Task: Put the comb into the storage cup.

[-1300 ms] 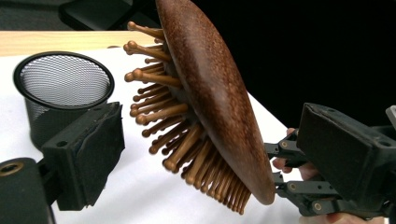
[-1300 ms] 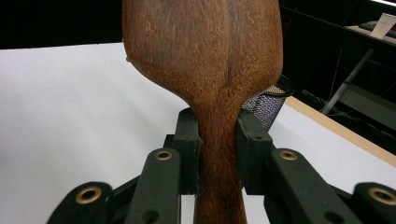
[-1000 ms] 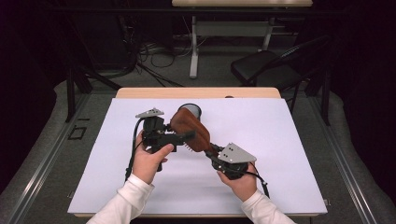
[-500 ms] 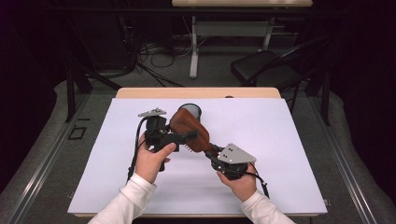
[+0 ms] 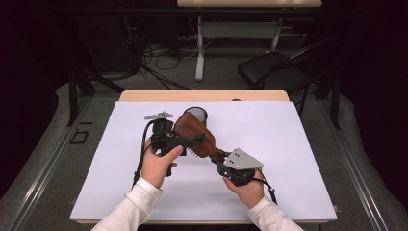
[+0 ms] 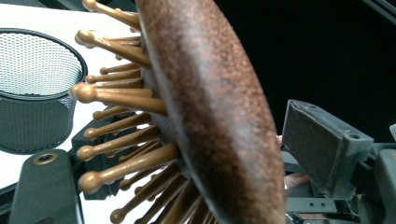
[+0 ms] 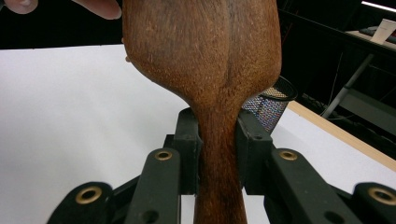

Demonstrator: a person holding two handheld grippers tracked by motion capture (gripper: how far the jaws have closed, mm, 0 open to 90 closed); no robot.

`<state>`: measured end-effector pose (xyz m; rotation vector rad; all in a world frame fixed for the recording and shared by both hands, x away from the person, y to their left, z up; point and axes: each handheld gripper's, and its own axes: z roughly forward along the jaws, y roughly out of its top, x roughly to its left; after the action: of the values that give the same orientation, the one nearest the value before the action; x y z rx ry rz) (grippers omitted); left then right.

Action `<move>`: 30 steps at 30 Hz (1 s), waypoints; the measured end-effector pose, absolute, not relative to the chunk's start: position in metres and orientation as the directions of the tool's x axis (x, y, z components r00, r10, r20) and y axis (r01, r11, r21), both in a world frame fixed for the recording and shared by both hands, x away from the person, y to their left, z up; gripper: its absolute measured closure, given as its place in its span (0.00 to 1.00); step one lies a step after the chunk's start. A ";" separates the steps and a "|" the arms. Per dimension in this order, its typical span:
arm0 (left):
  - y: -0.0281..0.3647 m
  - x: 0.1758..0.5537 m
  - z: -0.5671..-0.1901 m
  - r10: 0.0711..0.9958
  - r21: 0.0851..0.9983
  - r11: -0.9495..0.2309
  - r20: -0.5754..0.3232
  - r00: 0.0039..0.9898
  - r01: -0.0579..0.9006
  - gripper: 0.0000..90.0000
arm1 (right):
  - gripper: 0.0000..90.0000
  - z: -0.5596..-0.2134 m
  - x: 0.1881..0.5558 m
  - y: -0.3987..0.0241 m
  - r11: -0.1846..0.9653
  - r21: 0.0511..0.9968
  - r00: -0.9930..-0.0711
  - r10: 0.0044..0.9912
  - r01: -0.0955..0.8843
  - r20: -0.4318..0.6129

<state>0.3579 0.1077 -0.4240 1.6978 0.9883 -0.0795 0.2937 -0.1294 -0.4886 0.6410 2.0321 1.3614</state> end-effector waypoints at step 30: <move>0.107 0.360 -0.425 0.591 0.742 -0.019 -0.532 0.606 0.670 0.36 | 0.81 -0.491 0.293 -0.128 0.360 0.931 -0.694 0.684 0.055 -0.224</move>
<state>0.3599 0.1074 -0.4254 1.6925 1.0498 -0.0858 0.2929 -0.1281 -0.4906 0.6385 2.0239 1.3526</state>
